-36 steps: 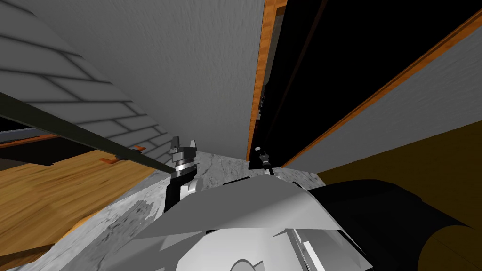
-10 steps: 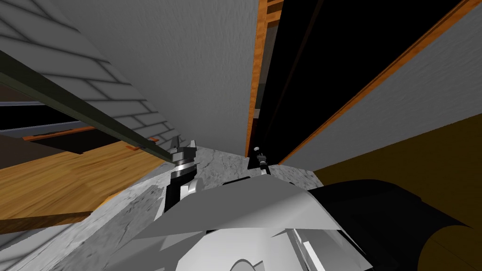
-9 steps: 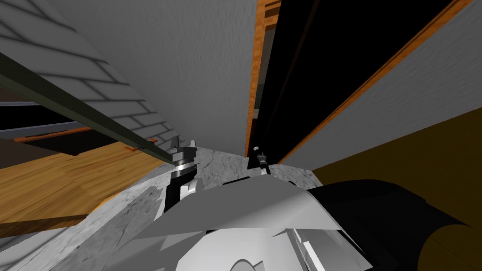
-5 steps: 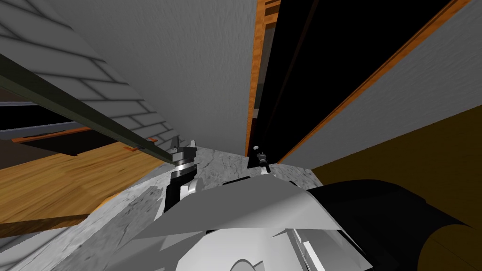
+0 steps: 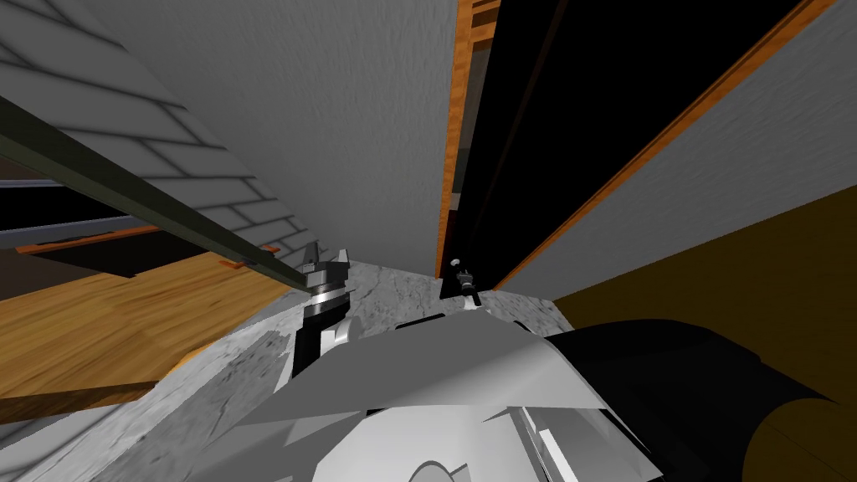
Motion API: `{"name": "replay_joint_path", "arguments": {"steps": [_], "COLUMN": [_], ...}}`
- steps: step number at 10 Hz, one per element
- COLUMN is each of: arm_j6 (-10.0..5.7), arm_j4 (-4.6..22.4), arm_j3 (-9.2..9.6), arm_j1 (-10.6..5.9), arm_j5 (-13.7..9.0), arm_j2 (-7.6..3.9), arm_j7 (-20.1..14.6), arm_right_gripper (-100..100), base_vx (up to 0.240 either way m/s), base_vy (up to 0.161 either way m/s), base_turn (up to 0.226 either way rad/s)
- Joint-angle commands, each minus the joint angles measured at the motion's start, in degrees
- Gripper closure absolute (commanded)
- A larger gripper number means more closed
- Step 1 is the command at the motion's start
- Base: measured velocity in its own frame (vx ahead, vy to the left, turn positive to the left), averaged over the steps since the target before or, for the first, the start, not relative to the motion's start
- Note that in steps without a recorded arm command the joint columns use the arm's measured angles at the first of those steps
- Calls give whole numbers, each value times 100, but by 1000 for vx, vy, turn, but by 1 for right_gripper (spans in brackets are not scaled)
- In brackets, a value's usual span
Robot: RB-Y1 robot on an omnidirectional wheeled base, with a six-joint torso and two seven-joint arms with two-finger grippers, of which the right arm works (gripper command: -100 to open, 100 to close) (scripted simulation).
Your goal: Pull the door open
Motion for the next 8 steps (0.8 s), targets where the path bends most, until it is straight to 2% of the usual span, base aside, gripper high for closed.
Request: {"name": "replay_joint_path", "arguments": {"steps": [1,2,3,4,8], "arm_j6": [-155,20,20,97,97], "arm_j4": [91,64,64,52,52], "arm_j3": [81,38,38,19,19], "arm_j1": [-173,-273,-273,-316,-316], "arm_j5": [44,16,16,4,4], "arm_j2": [68,49,49,41,41], "arm_j7": [-61,-32,-32,-20,-20], "arm_right_gripper": [-100,-100,-100,-100,-100], "base_vx": [5,-17,-26,-21,1], "base_vy": [-11,12,22,17,4], "base_turn": [5,-34,-13,-9,-5]}}
